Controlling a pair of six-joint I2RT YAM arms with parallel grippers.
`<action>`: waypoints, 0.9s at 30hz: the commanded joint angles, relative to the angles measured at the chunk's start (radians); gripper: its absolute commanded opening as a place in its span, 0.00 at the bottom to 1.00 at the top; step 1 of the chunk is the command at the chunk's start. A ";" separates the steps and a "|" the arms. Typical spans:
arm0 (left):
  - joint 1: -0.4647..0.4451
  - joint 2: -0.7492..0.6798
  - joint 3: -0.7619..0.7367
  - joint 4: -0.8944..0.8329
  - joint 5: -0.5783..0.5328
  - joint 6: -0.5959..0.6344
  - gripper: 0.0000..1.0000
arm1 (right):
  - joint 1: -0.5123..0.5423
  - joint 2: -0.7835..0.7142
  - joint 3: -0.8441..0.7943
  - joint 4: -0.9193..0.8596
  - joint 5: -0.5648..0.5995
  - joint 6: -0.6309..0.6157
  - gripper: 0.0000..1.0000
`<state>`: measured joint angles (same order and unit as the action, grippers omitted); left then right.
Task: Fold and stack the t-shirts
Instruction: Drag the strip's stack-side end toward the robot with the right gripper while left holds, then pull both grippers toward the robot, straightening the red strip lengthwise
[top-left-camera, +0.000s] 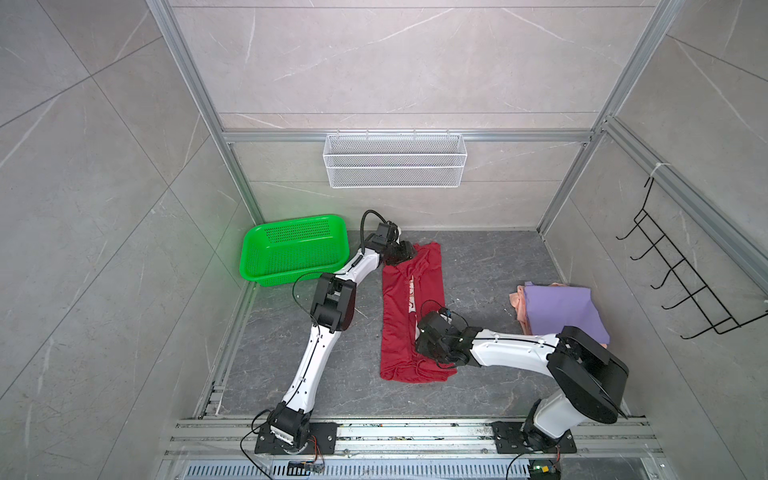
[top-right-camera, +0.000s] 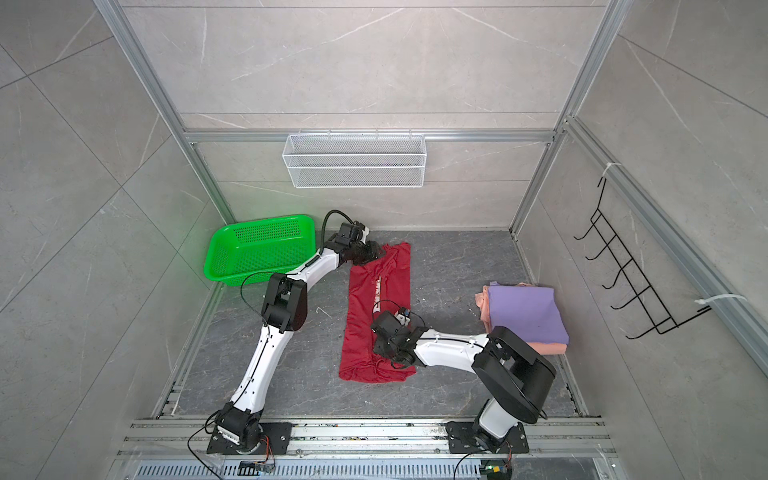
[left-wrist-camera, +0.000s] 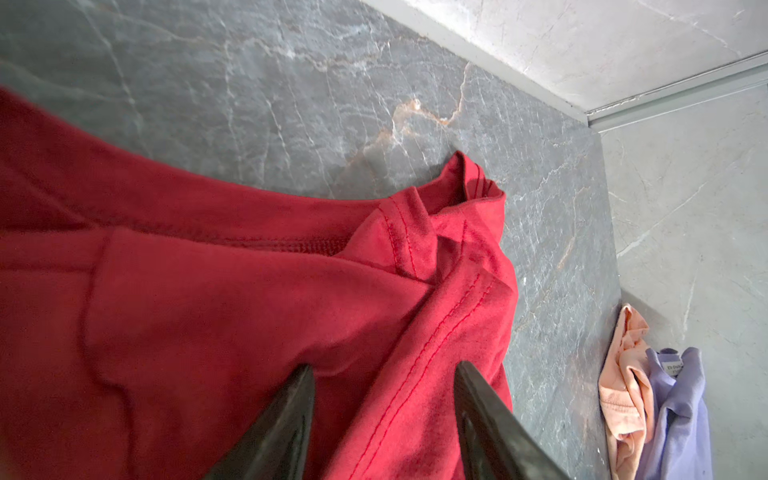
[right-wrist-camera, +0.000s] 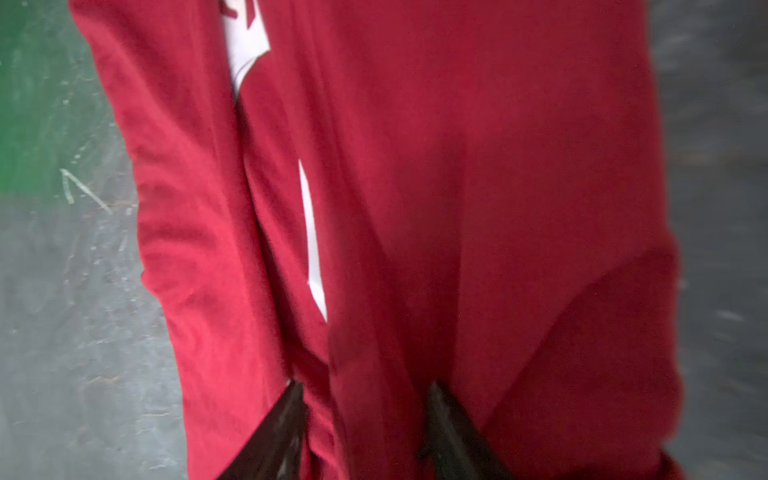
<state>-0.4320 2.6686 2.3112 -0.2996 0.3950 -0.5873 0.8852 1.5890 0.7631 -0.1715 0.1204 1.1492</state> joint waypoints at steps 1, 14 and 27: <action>0.003 -0.011 -0.028 -0.063 -0.028 -0.003 0.58 | 0.004 -0.012 -0.053 -0.257 0.022 -0.060 0.51; -0.007 -0.383 -0.199 0.012 0.103 0.035 0.62 | 0.029 -0.328 0.111 -0.375 0.204 -0.276 0.67; -0.088 -1.036 -1.109 0.020 -0.011 -0.044 0.96 | -0.252 -0.457 -0.031 -0.270 -0.017 -0.420 1.00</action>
<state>-0.4873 1.7096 1.3441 -0.2588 0.4198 -0.5934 0.6548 1.1759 0.7700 -0.4591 0.1852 0.7795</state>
